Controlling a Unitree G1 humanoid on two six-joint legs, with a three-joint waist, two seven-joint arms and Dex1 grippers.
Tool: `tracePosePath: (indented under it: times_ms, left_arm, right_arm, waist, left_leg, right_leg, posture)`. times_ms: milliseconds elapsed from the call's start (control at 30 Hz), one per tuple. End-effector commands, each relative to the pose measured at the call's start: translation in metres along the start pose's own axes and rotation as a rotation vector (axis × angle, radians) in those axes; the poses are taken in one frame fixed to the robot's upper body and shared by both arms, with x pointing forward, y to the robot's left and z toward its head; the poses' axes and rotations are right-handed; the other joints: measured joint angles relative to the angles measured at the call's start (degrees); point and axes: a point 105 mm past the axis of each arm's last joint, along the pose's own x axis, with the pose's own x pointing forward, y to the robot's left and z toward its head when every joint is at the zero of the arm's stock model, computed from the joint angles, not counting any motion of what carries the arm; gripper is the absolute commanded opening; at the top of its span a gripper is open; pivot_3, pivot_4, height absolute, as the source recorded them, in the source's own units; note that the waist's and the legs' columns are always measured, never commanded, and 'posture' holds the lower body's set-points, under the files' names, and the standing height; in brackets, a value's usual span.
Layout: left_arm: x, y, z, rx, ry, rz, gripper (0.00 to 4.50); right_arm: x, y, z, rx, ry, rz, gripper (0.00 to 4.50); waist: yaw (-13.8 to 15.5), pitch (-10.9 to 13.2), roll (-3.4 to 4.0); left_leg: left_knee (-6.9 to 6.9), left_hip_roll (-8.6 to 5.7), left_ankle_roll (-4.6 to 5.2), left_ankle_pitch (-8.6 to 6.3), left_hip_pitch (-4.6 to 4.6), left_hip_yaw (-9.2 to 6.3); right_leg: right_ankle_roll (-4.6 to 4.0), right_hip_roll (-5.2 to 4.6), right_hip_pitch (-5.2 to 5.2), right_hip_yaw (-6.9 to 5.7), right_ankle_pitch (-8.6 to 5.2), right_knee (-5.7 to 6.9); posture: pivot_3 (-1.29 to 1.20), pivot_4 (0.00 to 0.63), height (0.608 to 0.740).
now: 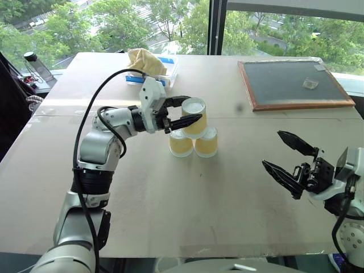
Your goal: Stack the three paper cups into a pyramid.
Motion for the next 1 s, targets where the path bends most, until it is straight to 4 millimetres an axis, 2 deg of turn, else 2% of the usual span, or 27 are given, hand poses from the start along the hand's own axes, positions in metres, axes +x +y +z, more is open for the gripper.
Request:
tracePosePath:
  times_ms: [33,100,233,333,433,567,600,667,733,900,1000]
  left_arm:
    - [-0.001,-0.001,0.013,0.047,-0.015,-0.009,4.43]
    - [-0.002,0.0,0.024,0.073,-0.044,0.0,4.43]
    - [-0.012,0.002,0.065,0.095,-0.182,0.046,4.43]
    - [-0.021,-0.01,0.071,0.073,-0.168,0.033,4.43]
    - [-0.037,-0.028,0.064,-0.004,-0.122,0.017,4.43]
    - [-0.067,-0.053,0.04,-0.175,-0.073,0.058,4.43]
    - [-0.076,-0.063,0.024,-0.218,-0.017,0.076,4.43]
    - [-0.098,-0.081,-0.025,-0.289,0.177,0.193,4.43]
    - [-0.114,-0.094,-0.056,-0.293,0.303,0.28,4.43]
    - [-0.134,-0.099,-0.096,-0.292,0.375,0.457,4.43]
    - [-0.137,-0.103,-0.11,-0.248,0.395,0.456,4.43]
  right_arm:
    - [0.002,0.006,0.009,-0.031,-0.027,0.025,4.5]
    - [0.0,0.005,0.008,-0.031,-0.022,0.022,4.5]
    - [-0.007,0.004,0.003,-0.016,-0.003,0.009,4.5]
    - [-0.019,0.004,-0.009,0.014,0.045,0.006,4.5]
    - [-0.039,0.007,-0.03,0.049,0.144,0.025,4.5]
    - [-0.054,0.003,-0.04,0.063,0.15,-0.003,4.5]
    - [-0.057,0.002,-0.042,0.054,0.159,-0.006,4.5]
    - [-0.062,-0.002,-0.048,0.035,0.188,-0.035,4.5]
    - [-0.066,-0.01,-0.058,-0.006,0.253,-0.086,4.5]
    - [-0.078,-0.017,-0.078,-0.028,0.378,-0.127,4.5]
    - [-0.081,-0.019,-0.083,-0.018,0.407,-0.116,4.5]
  waist:
    - [-0.02,0.0,0.0]
    - [-0.01,0.0,0.0]
    - [0.0,0.01,-0.01]
    - [-0.06,0.0,0.0]
    - [-0.3,-0.01,0.04]
    - [-0.72,0.04,0.11]
    - [-0.53,0.04,0.1]
    - [-0.41,0.03,0.17]
    - [-0.26,0.02,0.16]
    - [1.57,-0.02,0.13]
    - [1.48,-0.05,0.16]
  left_leg:
    - [0.0,0.0,0.0,0.0,0.0,-0.01]
    - [0.0,0.0,0.0,0.0,0.0,-0.01]
    - [0.0,0.02,0.0,0.0,-0.03,-0.08]
    - [0.0,0.05,0.0,0.0,-0.01,-0.14]
    - [-0.05,0.11,0.0,0.0,0.07,-0.08]
    - [-0.11,0.23,0.01,-0.01,0.26,0.12]
    - [-0.11,0.24,0.01,-0.01,0.28,0.12]
    - [-0.09,0.26,0.01,-0.01,0.31,0.1]
    - [-0.11,0.24,0.0,-0.01,0.44,0.2]
    - [0.04,0.17,0.0,0.0,0.39,0.2]
    - [0.03,0.17,0.0,0.0,0.45,0.2]
  right_leg:
    - [0.0,0.0,0.0,0.0,0.0,0.0]
    - [0.0,0.0,0.0,0.0,0.0,0.0]
    - [0.0,-0.01,-0.01,-0.01,0.0,0.0]
    - [0.0,-0.02,-0.01,0.0,0.0,0.0]
    - [0.0,-0.04,0.0,0.08,0.0,0.0]
    - [0.01,-0.06,0.0,0.28,-0.02,0.04]
    - [0.01,-0.05,0.0,0.3,-0.02,0.05]
    - [-0.01,-0.05,0.0,0.28,-0.03,0.07]
    - [-0.22,-0.06,0.06,0.4,-0.16,0.08]
    - [-0.01,-0.07,0.1,0.28,-0.29,0.08]
    - [0.0,-0.08,0.23,0.3,-0.3,0.08]
  posture:
    - [0.0,0.15,0.74]
    - [0.0,0.15,0.74]
    - [0.0,0.15,0.74]
    - [0.0,0.15,0.74]
    - [0.0,0.15,0.74]
    - [0.0,0.15,0.74]
    - [0.0,0.15,0.74]
    - [0.0,0.15,0.74]
    - [0.0,0.15,0.74]
    - [0.0,0.15,0.74]
    - [0.0,0.15,0.74]
